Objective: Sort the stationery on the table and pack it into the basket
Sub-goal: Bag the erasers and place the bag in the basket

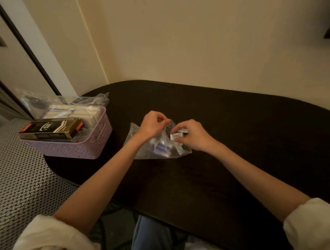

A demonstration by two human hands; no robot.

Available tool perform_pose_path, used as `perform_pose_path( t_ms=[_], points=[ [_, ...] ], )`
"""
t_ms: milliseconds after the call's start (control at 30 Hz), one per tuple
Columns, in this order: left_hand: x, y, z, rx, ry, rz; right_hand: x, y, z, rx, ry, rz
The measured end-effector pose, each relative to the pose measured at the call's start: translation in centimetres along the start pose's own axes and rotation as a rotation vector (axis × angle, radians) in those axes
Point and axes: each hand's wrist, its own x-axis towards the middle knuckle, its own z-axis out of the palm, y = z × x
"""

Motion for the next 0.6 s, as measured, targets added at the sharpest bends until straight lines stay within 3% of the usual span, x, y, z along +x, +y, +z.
perform_pose_path(
  t_ms=[167,467,600],
  points=[
    [-0.10,-0.36,-0.31,-0.020,-0.014,-0.003,0.43,-0.41,1.19,-0.017,-0.010,-0.058],
    [-0.09,-0.71,-0.02,-0.047,0.001,-0.014,0.09,-0.16,0.22,0.153,-0.121,0.006],
    [-0.19,-0.36,0.06,-0.059,0.007,-0.011,-0.16,0.11,0.53,0.036,-0.061,-0.062]
  ],
)
